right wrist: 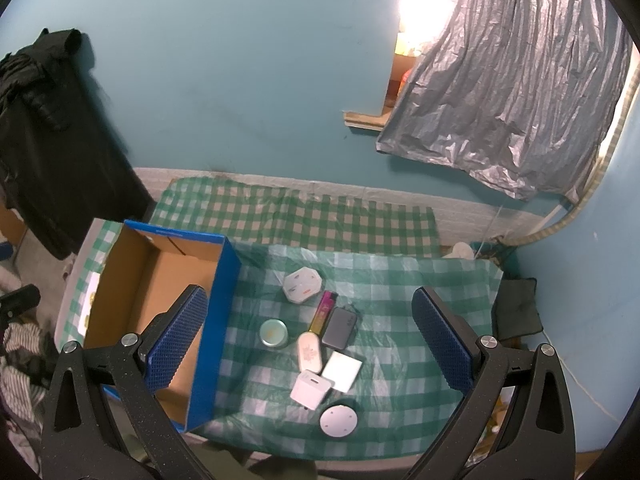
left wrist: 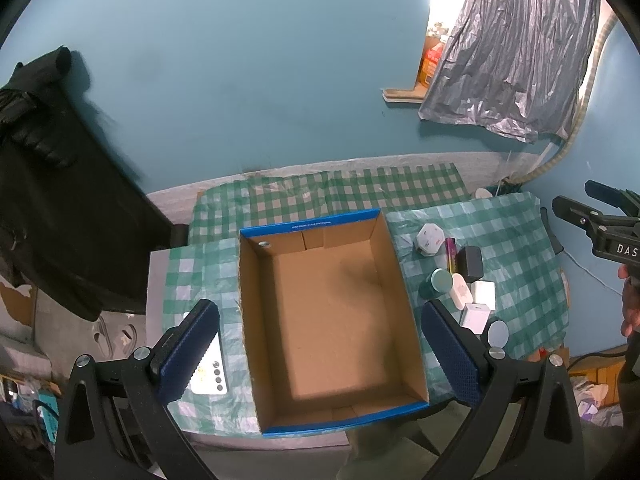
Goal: Organize rigid objects
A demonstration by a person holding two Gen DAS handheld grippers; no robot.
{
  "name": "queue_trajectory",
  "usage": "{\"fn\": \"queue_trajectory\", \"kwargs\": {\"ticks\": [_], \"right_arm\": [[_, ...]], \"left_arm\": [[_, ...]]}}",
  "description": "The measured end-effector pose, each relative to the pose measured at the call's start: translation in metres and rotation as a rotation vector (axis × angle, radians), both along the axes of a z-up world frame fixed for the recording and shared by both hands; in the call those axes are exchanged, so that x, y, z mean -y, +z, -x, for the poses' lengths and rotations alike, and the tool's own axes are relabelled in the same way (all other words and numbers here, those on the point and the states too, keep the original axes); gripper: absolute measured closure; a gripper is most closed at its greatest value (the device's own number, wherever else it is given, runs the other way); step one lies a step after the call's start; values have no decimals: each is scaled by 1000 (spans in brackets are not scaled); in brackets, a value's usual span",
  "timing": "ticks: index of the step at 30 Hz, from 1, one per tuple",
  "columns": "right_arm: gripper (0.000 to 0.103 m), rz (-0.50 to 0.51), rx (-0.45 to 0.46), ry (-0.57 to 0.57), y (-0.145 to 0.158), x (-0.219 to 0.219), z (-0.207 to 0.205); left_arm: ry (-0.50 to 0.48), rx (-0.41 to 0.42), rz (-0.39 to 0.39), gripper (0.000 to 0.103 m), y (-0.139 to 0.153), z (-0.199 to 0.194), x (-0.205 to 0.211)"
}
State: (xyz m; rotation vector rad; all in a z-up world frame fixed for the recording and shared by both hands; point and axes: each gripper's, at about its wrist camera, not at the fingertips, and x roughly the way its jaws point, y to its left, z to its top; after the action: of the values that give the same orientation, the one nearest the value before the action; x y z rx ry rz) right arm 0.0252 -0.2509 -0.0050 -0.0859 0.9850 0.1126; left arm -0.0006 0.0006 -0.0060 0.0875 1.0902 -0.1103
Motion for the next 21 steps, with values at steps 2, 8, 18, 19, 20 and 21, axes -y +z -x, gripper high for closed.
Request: {"fn": "queue_trajectory", "kwargs": {"ticks": [2, 8, 18, 19, 20, 21], "right_arm": [[2, 0, -1, 0, 0, 0, -1], [2, 1, -4, 0, 0, -1, -2], [2, 3, -7, -1, -1, -2, -3], [2, 2, -7, -1, 0, -2, -2], [2, 2, -7, -1, 0, -2, -3], [2, 2, -8, -1, -1, -2, -2]], "left_arm": [[-1, 1, -2, 1, 0, 1, 1], [2, 1, -2, 1, 0, 1, 1], [2, 0, -4, 1, 0, 1, 2], [2, 0, -5, 1, 0, 1, 2], [1, -1, -4, 1, 0, 1, 2], [1, -1, -5, 1, 0, 1, 2]]}}
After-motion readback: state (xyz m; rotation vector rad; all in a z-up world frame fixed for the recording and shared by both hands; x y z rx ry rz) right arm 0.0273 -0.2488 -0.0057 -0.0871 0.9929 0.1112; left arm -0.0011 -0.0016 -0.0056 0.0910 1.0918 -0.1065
